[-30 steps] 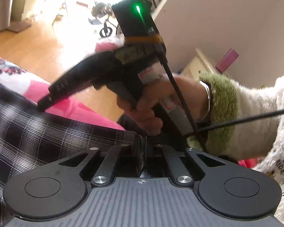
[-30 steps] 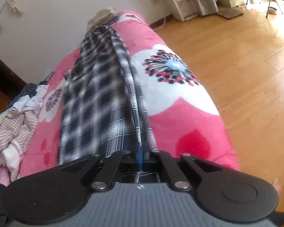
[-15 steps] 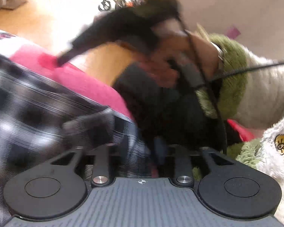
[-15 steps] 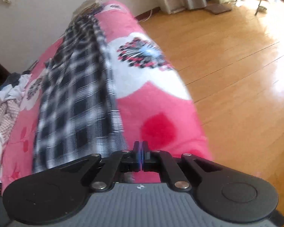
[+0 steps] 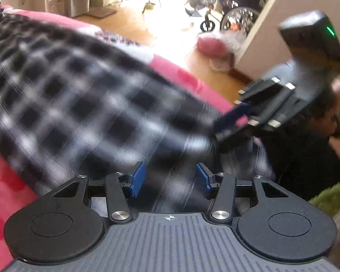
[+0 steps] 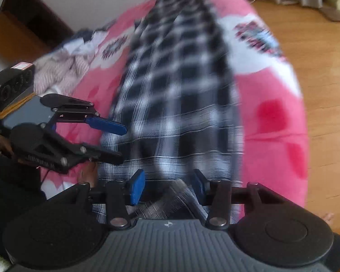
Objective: Fold clothes
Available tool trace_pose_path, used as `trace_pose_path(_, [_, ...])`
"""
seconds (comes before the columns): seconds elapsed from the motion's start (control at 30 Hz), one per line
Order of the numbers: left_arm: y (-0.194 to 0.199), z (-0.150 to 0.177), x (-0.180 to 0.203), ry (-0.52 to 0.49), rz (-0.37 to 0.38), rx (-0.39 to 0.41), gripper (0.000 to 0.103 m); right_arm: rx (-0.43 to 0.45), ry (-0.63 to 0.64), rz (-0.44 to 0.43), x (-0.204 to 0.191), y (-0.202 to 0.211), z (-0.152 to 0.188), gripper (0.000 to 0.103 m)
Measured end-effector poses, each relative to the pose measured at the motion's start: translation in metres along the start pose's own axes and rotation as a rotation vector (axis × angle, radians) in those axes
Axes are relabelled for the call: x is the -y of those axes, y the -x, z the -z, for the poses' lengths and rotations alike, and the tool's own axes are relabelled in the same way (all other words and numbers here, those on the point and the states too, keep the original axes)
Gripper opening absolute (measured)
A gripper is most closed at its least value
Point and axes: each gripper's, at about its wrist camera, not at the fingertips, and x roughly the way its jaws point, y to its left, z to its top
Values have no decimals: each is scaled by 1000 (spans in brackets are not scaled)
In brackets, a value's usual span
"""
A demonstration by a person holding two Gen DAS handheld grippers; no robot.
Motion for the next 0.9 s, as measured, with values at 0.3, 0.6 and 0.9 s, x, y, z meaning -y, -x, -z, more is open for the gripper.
trace_pose_path(0.3, [-10, 34, 26, -184, -20, -53, 49, -306, 46, 27, -15, -7, 26, 34])
trace_pose_path(0.6, [-2, 34, 33, -265, -17, -49, 49, -317, 35, 149, -30, 41, 47, 35])
trace_pose_path(0.9, [-11, 33, 59, -397, 28, -37, 49, -274, 232, 272, -50, 22, 35, 35])
